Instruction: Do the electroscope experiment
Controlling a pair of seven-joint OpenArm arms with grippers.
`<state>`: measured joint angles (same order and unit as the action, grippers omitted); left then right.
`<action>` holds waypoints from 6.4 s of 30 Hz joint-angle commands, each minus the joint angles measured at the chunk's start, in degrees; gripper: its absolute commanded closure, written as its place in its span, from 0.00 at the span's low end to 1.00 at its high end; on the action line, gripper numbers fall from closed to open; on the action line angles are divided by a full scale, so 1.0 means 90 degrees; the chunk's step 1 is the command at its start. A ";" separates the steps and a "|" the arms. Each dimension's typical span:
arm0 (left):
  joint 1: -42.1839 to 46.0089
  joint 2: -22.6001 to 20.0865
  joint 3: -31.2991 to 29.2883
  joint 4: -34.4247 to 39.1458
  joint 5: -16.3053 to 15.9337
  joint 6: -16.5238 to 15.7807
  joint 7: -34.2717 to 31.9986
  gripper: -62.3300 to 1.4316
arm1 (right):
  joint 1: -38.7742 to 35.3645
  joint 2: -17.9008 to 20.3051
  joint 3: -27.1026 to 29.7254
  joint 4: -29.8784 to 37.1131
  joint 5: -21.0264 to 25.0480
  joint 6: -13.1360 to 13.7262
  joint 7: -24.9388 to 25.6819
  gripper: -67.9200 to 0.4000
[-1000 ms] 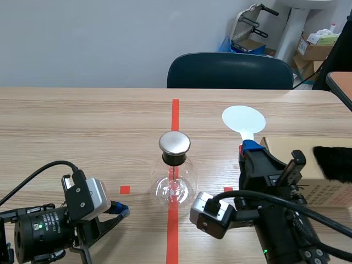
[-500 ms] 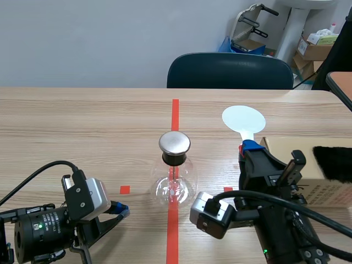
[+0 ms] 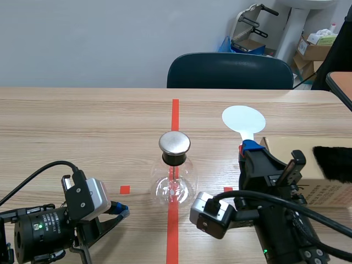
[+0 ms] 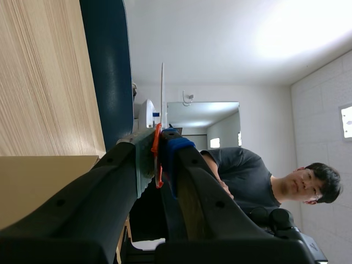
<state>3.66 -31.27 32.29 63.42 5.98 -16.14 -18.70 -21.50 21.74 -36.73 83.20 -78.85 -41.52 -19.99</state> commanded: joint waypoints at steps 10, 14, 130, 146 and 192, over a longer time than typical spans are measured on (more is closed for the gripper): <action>-0.0002 0.0015 -0.0041 0.0131 -0.0061 0.0017 -0.0085 0.95 | 0.0078 0.0056 0.0080 0.0117 -0.0051 -0.0100 0.0874 0.98; -0.0002 0.0015 -0.0041 0.0131 -0.0061 0.0017 -0.0085 0.95 | 0.0078 0.0056 0.0080 0.0117 -0.0051 -0.0100 0.1460 0.98; -0.0002 0.0015 -0.0041 0.0131 -0.0061 0.0017 -0.0114 0.95 | 0.0078 0.0073 0.0090 0.0138 -0.0165 -0.0100 0.2356 0.98; -0.0002 0.0102 -0.0041 0.0131 -0.0061 0.0017 -0.0109 0.95 | 0.0075 0.0073 0.0090 0.0138 -0.0168 -0.0097 -0.0233 0.98; -0.0002 0.0102 -0.0041 0.0131 -0.0061 0.0017 -0.0087 0.95 | 0.0075 0.0070 0.0085 0.0136 -0.0168 -0.0097 -0.0933 0.98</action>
<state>3.66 -30.48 32.27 63.42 5.98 -16.14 -18.72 -21.50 21.76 -36.45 83.22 -80.31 -41.54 -27.99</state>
